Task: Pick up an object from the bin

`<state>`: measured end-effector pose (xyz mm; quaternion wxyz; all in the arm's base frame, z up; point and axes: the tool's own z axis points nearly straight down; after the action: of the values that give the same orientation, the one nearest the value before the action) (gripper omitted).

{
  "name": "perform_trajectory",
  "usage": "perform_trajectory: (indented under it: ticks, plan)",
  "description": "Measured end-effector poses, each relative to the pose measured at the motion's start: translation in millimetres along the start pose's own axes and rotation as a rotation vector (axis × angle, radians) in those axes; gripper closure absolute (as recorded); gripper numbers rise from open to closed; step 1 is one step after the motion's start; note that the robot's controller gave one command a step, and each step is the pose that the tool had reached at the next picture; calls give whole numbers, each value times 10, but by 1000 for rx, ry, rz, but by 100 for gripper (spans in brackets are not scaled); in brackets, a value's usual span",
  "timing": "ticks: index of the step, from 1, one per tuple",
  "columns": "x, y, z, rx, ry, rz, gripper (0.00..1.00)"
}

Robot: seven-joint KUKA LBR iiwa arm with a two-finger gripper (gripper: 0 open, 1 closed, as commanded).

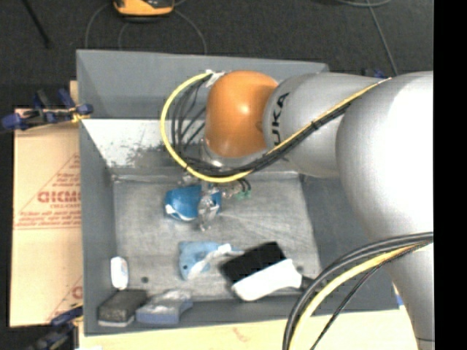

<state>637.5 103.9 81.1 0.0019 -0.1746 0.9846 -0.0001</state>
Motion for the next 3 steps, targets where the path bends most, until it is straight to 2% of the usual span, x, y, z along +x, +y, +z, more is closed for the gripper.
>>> perform_trajectory:
  ticks: [3]
  plan:
    - [19,4,-335,-2,8,3,100]
